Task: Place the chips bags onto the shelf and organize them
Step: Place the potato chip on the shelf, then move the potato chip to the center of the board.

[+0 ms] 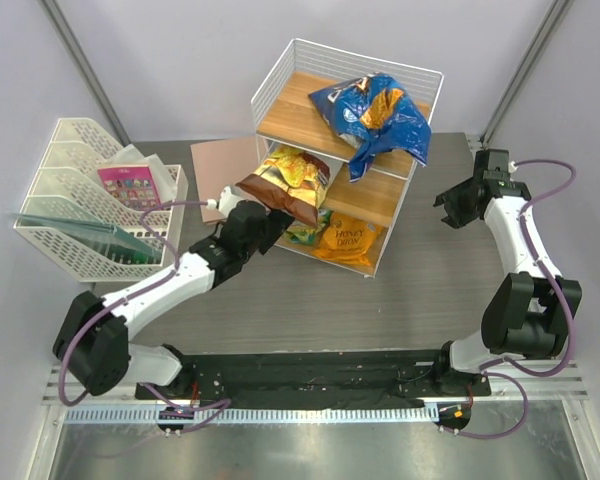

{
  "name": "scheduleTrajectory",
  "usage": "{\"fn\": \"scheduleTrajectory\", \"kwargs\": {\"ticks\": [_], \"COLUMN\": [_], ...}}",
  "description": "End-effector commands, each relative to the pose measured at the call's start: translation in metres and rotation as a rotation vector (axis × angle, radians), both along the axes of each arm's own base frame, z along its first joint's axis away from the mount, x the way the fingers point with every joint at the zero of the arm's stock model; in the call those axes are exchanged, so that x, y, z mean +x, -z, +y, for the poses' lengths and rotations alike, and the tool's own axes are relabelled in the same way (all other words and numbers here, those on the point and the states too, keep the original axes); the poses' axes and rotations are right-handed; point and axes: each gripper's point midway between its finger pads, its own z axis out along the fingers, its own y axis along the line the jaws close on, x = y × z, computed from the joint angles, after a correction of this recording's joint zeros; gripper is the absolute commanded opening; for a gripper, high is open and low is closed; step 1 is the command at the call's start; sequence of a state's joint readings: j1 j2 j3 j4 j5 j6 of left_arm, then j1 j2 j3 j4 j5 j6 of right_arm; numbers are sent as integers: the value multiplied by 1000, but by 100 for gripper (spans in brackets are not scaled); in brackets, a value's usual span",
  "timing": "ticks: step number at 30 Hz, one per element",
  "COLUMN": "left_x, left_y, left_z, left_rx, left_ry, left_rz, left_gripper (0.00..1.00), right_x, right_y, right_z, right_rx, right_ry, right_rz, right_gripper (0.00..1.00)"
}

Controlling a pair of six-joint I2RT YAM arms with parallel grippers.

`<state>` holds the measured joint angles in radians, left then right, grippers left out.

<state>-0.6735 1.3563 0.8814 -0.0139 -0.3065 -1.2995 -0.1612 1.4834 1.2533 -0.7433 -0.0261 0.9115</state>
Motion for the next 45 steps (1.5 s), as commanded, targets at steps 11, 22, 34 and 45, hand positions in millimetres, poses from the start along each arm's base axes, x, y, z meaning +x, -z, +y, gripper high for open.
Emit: {"fn": "scheduleTrajectory", "kwargs": {"ticks": [11,22,34,45], "left_x": [-72,-102,-115,-115], "left_y": [27,-1,6,0], "left_z": [66,122,135,138], "left_rx": [289,366,379,354], "left_ry": [103,43,6,-39], "left_rz": [186,175,239,244], "left_gripper": [86,87,85,82], "right_x": [86,190,240,238], "right_y": [-26,-5,42,95], "right_z": [17,32,59,101], "right_rx": [55,205,207,262], "right_ry": [-232,-341,-477,-545], "right_rz": [-206,-289,-250,-175], "right_gripper": [56,66,68,69]}}
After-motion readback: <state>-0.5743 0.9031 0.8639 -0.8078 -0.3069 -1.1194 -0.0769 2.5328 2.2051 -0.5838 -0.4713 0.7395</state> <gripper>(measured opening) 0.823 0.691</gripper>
